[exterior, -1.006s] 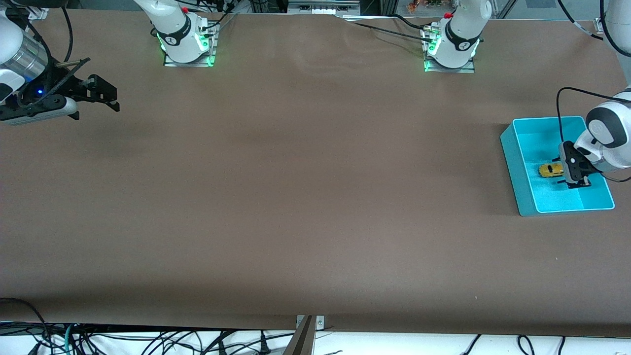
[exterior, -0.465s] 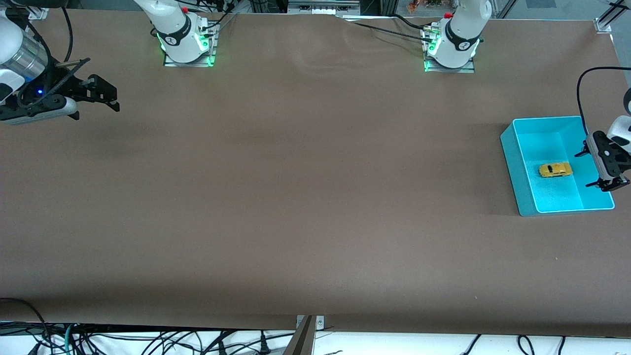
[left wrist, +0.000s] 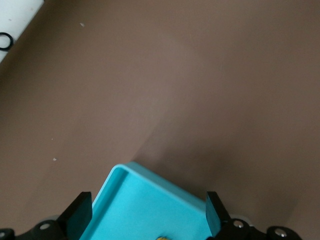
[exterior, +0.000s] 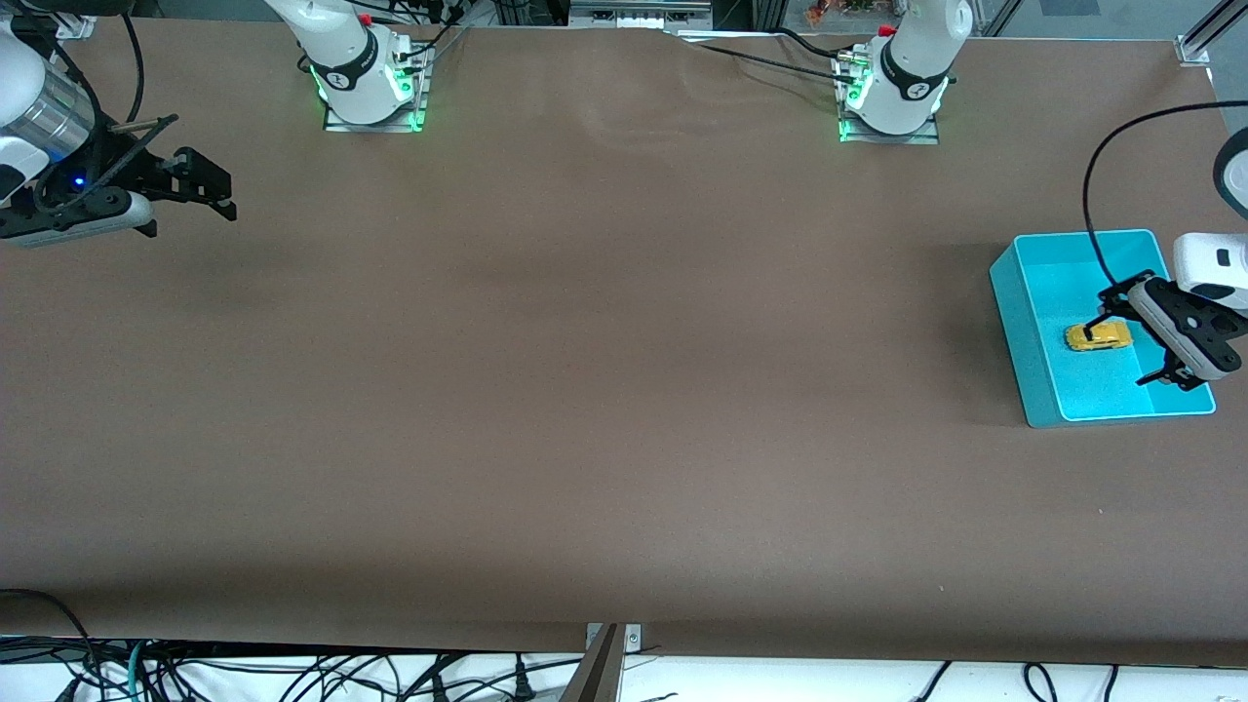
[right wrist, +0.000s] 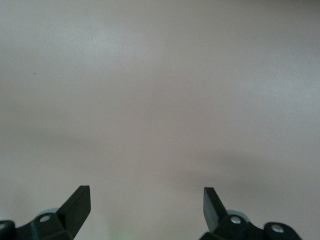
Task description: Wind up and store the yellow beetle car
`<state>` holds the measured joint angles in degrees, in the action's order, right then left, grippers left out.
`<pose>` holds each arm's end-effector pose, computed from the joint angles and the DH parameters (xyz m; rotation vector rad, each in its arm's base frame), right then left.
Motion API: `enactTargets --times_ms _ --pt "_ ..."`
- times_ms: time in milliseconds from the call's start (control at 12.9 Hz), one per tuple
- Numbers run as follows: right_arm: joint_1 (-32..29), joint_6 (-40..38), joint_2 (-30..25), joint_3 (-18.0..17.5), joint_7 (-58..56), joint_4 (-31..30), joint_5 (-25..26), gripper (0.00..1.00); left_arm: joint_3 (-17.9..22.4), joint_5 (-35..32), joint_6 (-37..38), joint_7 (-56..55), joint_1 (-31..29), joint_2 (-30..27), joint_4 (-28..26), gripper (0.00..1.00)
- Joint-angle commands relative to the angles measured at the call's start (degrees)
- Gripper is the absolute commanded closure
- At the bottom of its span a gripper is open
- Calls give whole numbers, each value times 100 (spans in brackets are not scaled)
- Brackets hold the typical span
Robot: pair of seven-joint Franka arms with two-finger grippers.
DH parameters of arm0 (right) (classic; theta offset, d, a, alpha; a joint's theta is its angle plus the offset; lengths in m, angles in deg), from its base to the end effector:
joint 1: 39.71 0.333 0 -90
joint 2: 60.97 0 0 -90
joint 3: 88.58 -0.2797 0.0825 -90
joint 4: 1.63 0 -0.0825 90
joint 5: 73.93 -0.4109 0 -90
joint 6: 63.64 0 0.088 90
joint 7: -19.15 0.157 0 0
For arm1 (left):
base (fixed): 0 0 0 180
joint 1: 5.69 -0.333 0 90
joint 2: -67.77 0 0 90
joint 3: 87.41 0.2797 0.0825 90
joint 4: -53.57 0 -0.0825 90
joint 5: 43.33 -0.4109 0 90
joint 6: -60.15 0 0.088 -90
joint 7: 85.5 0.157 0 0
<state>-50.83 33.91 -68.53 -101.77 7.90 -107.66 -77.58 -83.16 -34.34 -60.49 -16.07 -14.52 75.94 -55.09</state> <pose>0.5488 0.0324 0.4819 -3.0880 -0.3430 0.0258 0.6112 0.1270 0.3366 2.7703 -1.3537 0.2073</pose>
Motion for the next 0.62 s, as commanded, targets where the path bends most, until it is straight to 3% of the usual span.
enactTargets --times_ms 0,310,542 --pt "58 -123 44 45 61 144 57 0 32 104 575 -1577 521 -351 203 0" --pt "58 -123 44 45 61 144 57 0 32 16 1436 -3895 1032 -316 915 0" --pt "58 -123 44 45 70 144 66 0 41 7 2314 -5332 1103 -316 1293 0"
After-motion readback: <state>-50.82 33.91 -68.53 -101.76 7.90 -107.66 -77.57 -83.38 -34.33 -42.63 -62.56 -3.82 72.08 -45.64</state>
